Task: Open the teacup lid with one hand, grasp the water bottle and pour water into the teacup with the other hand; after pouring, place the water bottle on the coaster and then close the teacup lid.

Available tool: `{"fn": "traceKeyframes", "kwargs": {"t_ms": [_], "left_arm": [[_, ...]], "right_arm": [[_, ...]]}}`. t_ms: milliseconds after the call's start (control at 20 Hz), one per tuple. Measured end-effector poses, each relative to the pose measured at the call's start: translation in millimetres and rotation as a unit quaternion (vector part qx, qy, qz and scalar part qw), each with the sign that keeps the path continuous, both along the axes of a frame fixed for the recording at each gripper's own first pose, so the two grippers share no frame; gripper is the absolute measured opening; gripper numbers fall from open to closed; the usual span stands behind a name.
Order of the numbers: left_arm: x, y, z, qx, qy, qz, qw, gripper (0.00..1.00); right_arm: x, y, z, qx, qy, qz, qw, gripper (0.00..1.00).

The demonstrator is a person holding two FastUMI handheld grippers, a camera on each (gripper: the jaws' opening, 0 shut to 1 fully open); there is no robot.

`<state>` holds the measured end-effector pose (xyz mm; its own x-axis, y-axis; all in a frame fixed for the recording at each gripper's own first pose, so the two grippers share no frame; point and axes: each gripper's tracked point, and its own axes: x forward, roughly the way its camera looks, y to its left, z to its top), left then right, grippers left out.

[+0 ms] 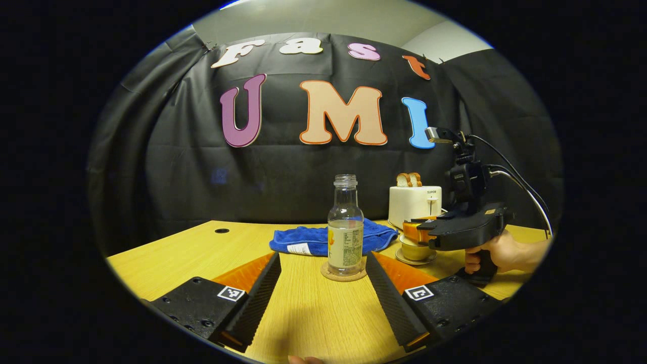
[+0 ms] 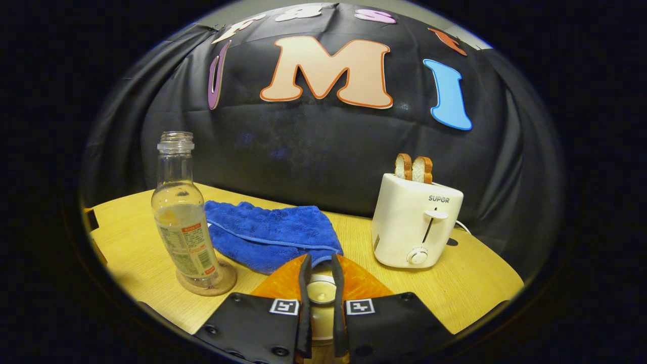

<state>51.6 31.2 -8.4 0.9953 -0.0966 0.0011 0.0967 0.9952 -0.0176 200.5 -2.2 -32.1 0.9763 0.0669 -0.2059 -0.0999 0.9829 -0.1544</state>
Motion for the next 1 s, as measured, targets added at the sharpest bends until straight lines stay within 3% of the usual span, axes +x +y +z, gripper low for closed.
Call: {"fn": "traceKeyframes", "kwargs": {"t_ms": [200,500,650,900,950,1000], "left_arm": [[-0.6,-1.2,0.6,0.0,0.001,-0.001,1.0,0.98],[-0.9,-1.3,1.5,0.0,0.001,-0.001,1.0,0.98],[-1.2,1.2,0.5,0.001,0.002,0.005,1.0,0.98],[0.2,8.6,1.1,0.002,0.003,0.027,1.0,0.98],[0.5,10.3,0.4,0.002,0.004,0.033,0.999,0.98],[0.5,10.8,0.3,0.002,0.004,0.036,0.999,0.98]], "right_arm": [[-0.9,1.9,0.2,-0.003,-0.005,0.01,1.0,0.21],[2.6,0.9,-5.3,0.032,0.006,0.021,0.999,0.34],[-3.3,1.7,2.1,0.037,-0.011,0.021,0.999,0.84],[-21.8,-11.5,23.7,0.068,-0.078,-0.002,0.995,0.87],[-27.7,-15.3,27.1,0.084,-0.088,-0.009,0.993,0.94],[-30.6,-17.9,26.0,0.08,-0.094,-0.016,0.992,0.94]]}}
